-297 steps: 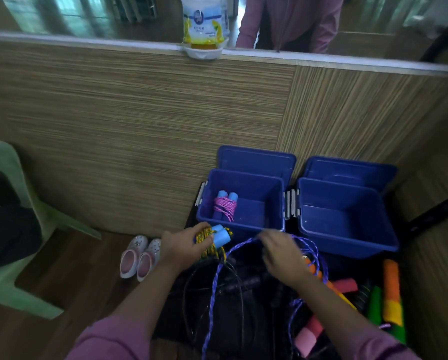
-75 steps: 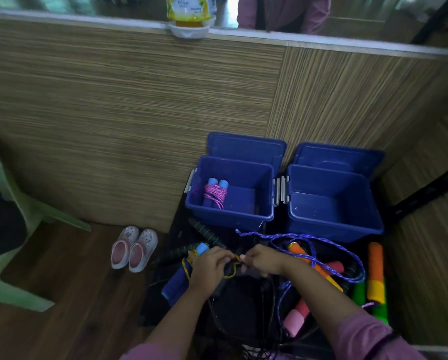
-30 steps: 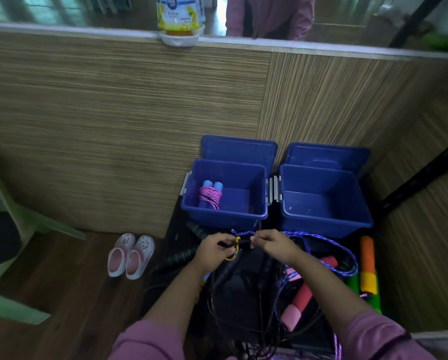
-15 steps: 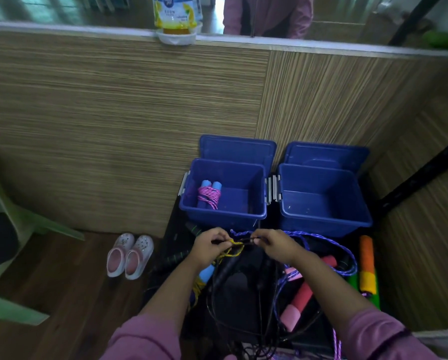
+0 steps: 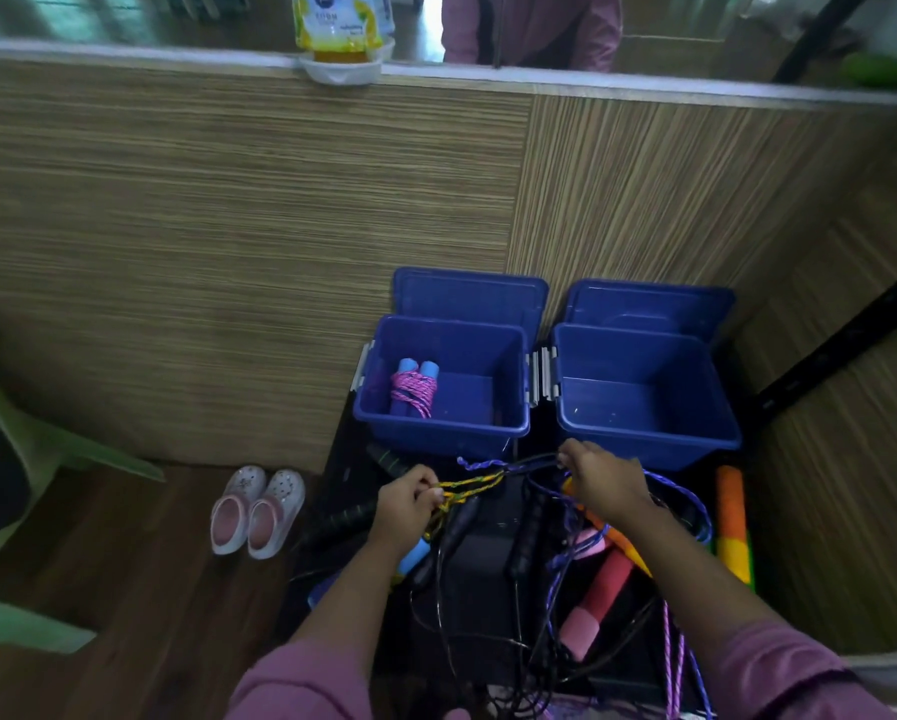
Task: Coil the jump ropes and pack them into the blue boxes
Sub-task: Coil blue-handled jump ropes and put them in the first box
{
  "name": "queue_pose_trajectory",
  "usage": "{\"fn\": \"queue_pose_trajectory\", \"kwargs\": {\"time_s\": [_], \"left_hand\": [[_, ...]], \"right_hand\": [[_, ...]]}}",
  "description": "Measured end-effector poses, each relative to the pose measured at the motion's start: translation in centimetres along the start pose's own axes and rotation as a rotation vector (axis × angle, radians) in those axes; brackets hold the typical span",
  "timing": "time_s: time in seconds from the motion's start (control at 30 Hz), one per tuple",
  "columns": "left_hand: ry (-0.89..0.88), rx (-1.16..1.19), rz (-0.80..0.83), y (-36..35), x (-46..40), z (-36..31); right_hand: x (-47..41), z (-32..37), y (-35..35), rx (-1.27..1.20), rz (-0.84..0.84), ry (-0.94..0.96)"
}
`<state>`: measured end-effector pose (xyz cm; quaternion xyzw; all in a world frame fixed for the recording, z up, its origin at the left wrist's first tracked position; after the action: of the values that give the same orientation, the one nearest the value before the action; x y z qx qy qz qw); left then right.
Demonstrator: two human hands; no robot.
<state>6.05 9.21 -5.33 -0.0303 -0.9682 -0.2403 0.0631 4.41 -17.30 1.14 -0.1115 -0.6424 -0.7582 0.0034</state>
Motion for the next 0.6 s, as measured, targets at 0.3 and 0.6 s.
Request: {"fn": "queue_pose_trajectory", "kwargs": {"time_s": [0.3,0.6], "left_hand": [[-0.368,-0.375,0.141,1.5,2.9,2.2],[-0.511,-0.656,0.124,1.0,3.5,2.7]], "right_hand": [[0.8,0.4,-2.3,0.279,-0.026,-0.007],[1.7,3.8,-5.1,0.308,-0.307,0.472]]}}
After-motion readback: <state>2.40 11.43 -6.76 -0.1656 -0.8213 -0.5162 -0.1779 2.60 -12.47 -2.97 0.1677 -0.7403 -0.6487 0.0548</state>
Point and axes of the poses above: each hand's wrist, its own x-axis away from the middle knuckle, its own y-axis out of the back of the hand, z = x × y, the point moved 1 cm from there along -x, towards the middle knuckle, and after that the axes turned 5 degrees about -z, right-handed, at the moved point
